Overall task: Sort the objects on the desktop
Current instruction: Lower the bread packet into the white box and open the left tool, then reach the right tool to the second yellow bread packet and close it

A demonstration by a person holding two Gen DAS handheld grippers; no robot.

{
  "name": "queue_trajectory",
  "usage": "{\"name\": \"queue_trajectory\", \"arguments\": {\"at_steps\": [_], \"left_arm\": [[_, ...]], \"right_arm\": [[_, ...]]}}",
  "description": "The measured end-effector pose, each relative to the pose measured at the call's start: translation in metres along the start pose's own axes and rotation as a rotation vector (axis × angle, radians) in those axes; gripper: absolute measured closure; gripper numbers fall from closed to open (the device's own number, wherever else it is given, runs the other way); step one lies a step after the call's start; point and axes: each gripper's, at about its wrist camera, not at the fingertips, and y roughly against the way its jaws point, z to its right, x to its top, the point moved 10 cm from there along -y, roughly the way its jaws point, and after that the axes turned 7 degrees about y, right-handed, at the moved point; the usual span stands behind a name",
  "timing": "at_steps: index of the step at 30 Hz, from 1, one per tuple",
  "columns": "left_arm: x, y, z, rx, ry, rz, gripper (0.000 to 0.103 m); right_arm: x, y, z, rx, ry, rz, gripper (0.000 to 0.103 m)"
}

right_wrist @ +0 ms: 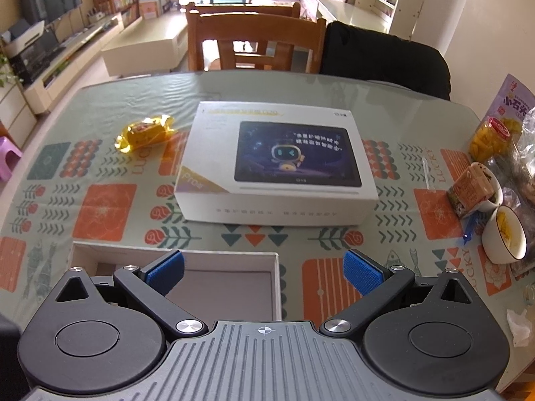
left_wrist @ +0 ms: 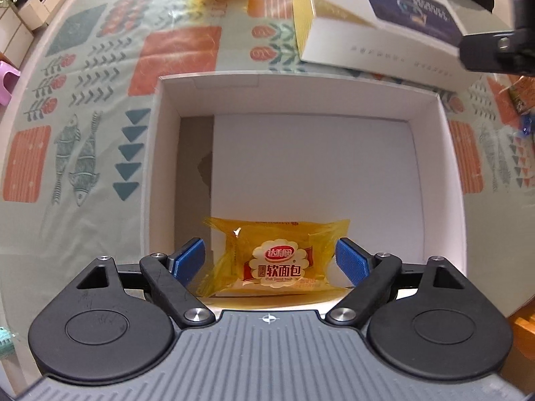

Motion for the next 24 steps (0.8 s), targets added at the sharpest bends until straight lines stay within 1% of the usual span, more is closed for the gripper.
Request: {"name": "queue_trajectory", "arguments": {"at_steps": [6,9,13,16,18,24], "left_arm": [[0.025,0.021,-0.012,0.016,0.029,0.069,0.000],[0.044,0.027,-0.025,0.045,0.051,0.109,0.000],[0.074,0.037,-0.047,0.070,0.108,0.146,0.000],[0.099,0.042,-0.065,0.094,0.120,0.175,0.000],[0.114,0.044,-0.075,0.107,0.127,0.188,0.000],[0.150,0.040,-0.090,0.106,0.115,0.184,0.000]], "right_arm": [[0.025,-0.005,-0.016,0.033,0.016,0.026,0.000],[0.037,-0.011,-0.029,0.052,0.028,0.032,0.000],[0.055,-0.019,-0.045,0.076,0.044,0.040,0.000],[0.067,-0.025,-0.057,0.095,0.056,0.046,0.000],[0.076,-0.029,-0.066,0.107,0.064,0.049,0.000],[0.103,-0.045,-0.087,0.118,0.088,0.052,0.000]]}}
